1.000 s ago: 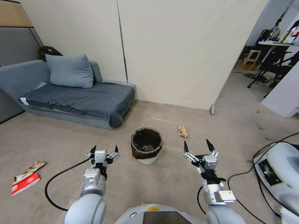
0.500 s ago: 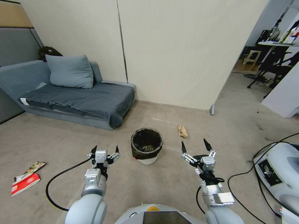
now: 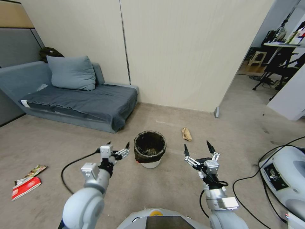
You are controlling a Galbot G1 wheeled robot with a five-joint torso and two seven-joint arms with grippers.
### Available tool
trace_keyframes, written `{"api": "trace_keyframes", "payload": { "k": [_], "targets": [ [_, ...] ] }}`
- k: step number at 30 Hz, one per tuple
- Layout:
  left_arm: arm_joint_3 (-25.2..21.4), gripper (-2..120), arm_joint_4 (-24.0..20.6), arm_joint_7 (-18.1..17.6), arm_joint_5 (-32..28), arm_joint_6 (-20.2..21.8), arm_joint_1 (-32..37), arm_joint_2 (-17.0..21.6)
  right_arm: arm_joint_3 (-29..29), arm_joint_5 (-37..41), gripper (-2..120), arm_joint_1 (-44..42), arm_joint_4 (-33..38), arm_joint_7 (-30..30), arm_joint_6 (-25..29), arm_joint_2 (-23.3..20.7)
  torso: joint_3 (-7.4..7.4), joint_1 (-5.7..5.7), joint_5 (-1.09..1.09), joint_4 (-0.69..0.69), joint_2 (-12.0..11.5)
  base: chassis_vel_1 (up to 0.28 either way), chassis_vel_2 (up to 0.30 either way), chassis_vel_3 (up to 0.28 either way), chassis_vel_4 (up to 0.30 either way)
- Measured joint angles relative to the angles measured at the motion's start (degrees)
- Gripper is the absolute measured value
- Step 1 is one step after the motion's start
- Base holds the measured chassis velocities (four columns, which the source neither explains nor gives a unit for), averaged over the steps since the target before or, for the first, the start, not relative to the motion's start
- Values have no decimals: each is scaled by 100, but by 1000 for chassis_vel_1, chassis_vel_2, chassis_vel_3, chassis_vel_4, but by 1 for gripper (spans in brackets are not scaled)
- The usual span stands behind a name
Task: Pick up the trash bin, then pick up the garbage from the floor and place it into the trash bin.
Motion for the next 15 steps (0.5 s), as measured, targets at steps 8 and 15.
{"api": "trace_keyframes", "payload": {
  "k": [8, 15],
  "targets": [
    [315, 100, 719, 124, -359, -91, -743, 146, 14, -217, 100, -2, -29, -24, -12, 0, 0, 0, 1, 0, 0, 0, 0, 0, 0],
    [743, 100, 1533, -52, -418, 19, -1283, -39, 21, -295, 100, -8, -41, -33, -18, 0, 0, 0, 0, 0, 0, 0, 0, 0, 0]
  ]
}}
